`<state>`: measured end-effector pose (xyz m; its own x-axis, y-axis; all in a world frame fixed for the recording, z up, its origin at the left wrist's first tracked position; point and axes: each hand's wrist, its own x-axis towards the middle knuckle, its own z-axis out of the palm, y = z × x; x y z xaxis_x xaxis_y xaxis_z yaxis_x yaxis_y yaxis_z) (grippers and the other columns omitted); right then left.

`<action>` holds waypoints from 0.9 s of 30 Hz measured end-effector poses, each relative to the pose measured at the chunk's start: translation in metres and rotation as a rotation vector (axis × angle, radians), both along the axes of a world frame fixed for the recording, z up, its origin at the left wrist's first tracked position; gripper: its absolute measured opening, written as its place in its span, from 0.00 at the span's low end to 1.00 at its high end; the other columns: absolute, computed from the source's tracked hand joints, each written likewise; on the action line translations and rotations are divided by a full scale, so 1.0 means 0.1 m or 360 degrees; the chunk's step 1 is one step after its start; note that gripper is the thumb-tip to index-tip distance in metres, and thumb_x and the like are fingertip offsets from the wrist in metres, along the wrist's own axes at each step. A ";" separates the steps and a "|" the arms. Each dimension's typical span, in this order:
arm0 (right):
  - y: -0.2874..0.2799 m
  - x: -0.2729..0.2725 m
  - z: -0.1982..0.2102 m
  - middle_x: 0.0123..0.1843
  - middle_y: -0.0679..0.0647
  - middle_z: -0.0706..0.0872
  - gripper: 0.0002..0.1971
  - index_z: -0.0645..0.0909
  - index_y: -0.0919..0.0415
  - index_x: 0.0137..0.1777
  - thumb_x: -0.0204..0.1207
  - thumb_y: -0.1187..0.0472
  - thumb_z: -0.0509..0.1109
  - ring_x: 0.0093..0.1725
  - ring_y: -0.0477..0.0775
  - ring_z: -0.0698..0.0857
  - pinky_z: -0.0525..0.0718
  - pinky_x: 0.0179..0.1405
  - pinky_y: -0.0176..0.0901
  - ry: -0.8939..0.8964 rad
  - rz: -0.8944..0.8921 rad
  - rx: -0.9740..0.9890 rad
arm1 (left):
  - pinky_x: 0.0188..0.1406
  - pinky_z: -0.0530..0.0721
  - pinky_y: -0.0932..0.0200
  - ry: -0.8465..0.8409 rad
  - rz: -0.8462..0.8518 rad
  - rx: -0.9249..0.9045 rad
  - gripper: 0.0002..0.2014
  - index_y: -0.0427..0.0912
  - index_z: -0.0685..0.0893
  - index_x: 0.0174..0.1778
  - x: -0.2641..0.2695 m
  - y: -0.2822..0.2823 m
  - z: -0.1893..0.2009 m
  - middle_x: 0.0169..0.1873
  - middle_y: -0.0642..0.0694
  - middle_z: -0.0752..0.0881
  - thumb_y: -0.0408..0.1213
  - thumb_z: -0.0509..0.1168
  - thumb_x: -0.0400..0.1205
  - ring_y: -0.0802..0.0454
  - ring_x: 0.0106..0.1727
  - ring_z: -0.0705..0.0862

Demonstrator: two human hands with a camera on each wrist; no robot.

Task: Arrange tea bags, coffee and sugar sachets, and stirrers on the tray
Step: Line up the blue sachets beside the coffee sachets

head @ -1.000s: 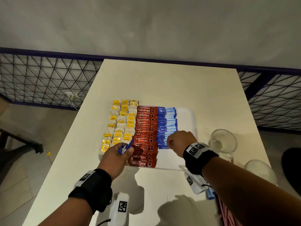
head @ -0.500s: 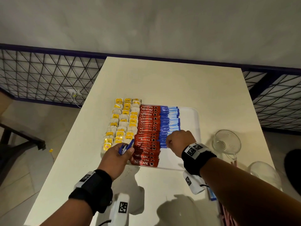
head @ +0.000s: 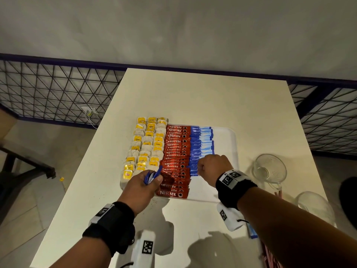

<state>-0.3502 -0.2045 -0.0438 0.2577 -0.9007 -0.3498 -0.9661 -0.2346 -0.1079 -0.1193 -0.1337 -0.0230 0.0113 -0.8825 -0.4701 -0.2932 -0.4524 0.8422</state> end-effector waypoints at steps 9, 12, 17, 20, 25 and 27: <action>0.09 0.13 0.41 0.47 0.43 0.87 0.06 0.83 0.43 0.52 0.78 0.47 0.70 0.47 0.44 0.84 0.80 0.51 0.38 -0.1384 -0.0258 0.0377 | 0.21 0.60 0.66 0.0769 -0.0055 0.0364 0.07 0.35 0.79 0.53 -0.25 -0.04 0.13 0.29 0.40 0.82 0.35 0.60 0.86 0.53 0.20 0.67; 0.13 0.11 0.49 0.40 0.44 0.87 0.06 0.83 0.42 0.41 0.77 0.55 0.73 0.44 0.47 0.85 0.84 0.49 0.44 -0.1472 -0.0227 0.0363 | 0.22 0.60 0.66 0.0716 -0.0092 0.0330 0.08 0.37 0.78 0.52 -0.32 -0.05 0.18 0.30 0.40 0.83 0.40 0.62 0.85 0.53 0.19 0.66; 0.20 -0.10 0.53 0.33 0.46 0.87 0.09 0.80 0.47 0.38 0.80 0.58 0.69 0.31 0.34 0.81 0.75 0.37 0.34 -0.1527 -0.0413 0.0351 | 0.20 0.60 0.63 0.0723 0.0139 0.0240 0.08 0.37 0.79 0.49 -0.31 -0.02 0.16 0.28 0.42 0.80 0.39 0.63 0.85 0.54 0.20 0.64; 0.23 -0.16 0.52 0.34 0.48 0.89 0.07 0.79 0.51 0.41 0.81 0.53 0.68 0.26 0.40 0.79 0.78 0.35 0.39 -0.1486 -0.0567 0.0391 | 0.23 0.72 0.59 0.0485 0.0261 0.0028 0.08 0.40 0.84 0.43 -0.38 -0.02 0.14 0.29 0.41 0.83 0.40 0.67 0.84 0.51 0.22 0.73; 0.26 -0.14 0.53 0.39 0.49 0.92 0.15 0.81 0.52 0.39 0.80 0.44 0.66 0.35 0.47 0.86 0.78 0.40 0.41 -0.1463 -0.0624 0.0476 | 0.38 0.77 0.79 -0.0204 0.0082 -0.0627 0.07 0.53 0.90 0.42 -0.63 0.09 0.11 0.36 0.60 0.88 0.34 0.73 0.78 0.73 0.37 0.83; 0.26 -0.13 0.53 0.38 0.46 0.91 0.10 0.82 0.52 0.37 0.77 0.50 0.72 0.37 0.48 0.88 0.80 0.43 0.42 -0.1557 -0.0610 0.0500 | 0.44 0.74 0.84 -0.0407 -0.0139 -0.0934 0.10 0.46 0.93 0.48 -0.68 0.12 0.04 0.40 0.58 0.88 0.28 0.73 0.74 0.73 0.43 0.82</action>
<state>-0.3630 -0.1781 0.0093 0.2709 -0.8868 -0.3744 -0.4330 0.2351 -0.8702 -0.1868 -0.1213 -0.0186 -0.0243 -0.9948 0.0989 -0.5322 0.0967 0.8411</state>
